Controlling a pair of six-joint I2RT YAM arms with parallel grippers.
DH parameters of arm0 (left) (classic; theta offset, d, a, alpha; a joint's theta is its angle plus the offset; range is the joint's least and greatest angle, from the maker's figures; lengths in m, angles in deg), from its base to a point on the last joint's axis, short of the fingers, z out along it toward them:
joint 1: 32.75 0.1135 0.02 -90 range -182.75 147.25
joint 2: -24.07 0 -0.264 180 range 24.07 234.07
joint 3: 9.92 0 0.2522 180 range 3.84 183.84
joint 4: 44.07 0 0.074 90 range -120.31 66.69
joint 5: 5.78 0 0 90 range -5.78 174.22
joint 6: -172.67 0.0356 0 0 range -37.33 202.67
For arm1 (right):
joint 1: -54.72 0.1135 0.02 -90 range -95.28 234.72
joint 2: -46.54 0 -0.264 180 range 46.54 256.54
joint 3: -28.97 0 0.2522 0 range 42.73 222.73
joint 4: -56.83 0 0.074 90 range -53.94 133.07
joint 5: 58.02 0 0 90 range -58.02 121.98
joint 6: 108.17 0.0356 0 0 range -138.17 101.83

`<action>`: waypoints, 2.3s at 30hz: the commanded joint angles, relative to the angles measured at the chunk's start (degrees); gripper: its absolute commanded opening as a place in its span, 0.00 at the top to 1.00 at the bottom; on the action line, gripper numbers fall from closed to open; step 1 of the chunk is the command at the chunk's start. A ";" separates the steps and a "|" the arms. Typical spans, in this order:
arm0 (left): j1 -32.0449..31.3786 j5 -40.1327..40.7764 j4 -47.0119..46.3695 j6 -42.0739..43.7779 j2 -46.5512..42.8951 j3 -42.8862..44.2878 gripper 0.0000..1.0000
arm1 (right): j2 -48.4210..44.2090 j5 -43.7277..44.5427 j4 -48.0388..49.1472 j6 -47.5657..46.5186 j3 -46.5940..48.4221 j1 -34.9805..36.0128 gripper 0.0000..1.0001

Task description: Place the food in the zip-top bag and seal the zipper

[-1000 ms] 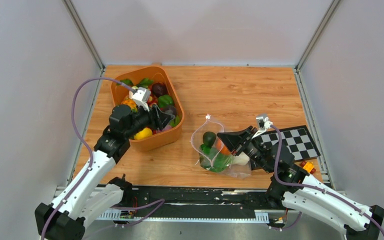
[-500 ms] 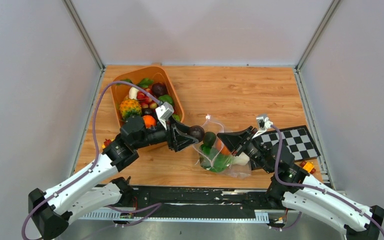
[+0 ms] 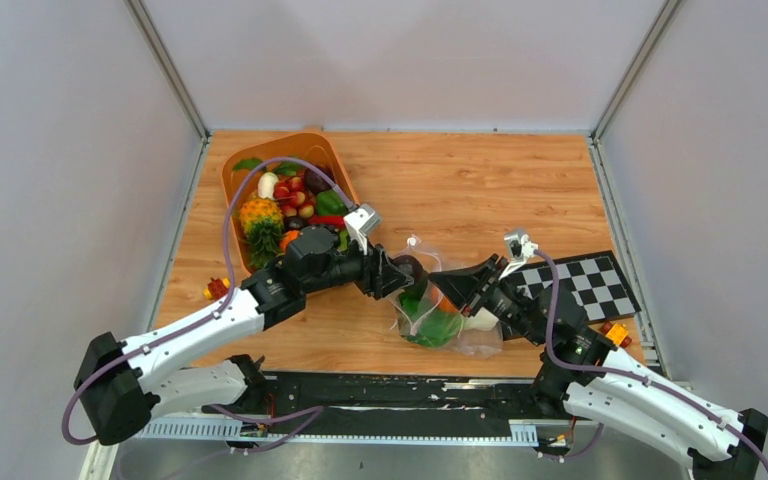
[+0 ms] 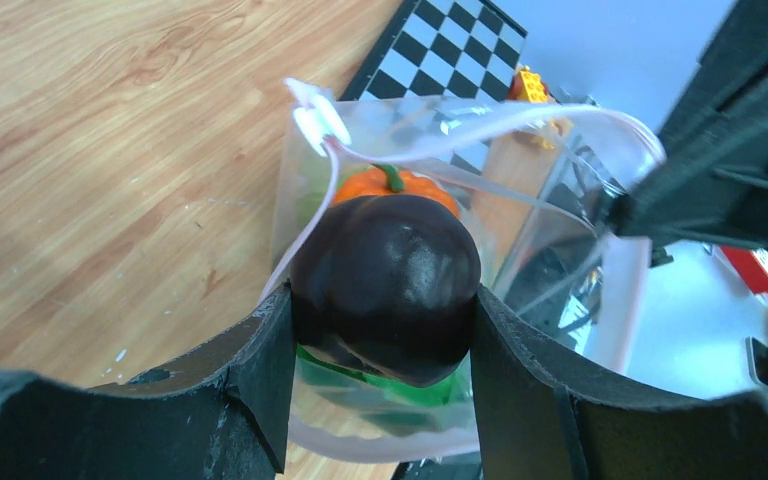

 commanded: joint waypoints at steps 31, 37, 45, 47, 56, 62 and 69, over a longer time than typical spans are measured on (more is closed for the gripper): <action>-7.54 9.08 -16.68 -3.22 11.90 2.57 0.17 | -5.23 0.15 6.18 0.58 -1.96 -0.06 1.00; -7.58 10.14 -7.63 0.85 3.20 3.84 0.09 | -6.36 3.29 4.21 0.60 -2.29 -0.02 1.00; -7.63 12.42 4.28 5.17 -5.47 5.09 0.09 | -6.35 5.50 2.52 0.89 -1.96 -0.12 1.00; -7.63 18.26 8.96 5.68 -6.86 4.73 0.09 | -6.71 5.68 2.32 0.95 -1.83 -0.08 1.00; -7.61 20.70 17.76 7.38 -0.41 6.98 0.15 | -6.81 5.63 2.47 1.26 -1.82 -0.08 1.00; -7.63 18.51 16.52 7.41 1.03 8.50 0.62 | -5.60 4.39 1.93 0.07 -0.78 -0.05 1.00; -7.63 17.49 12.99 8.13 -3.63 13.86 1.00 | -3.35 -4.39 0.15 -5.86 3.26 0.00 1.00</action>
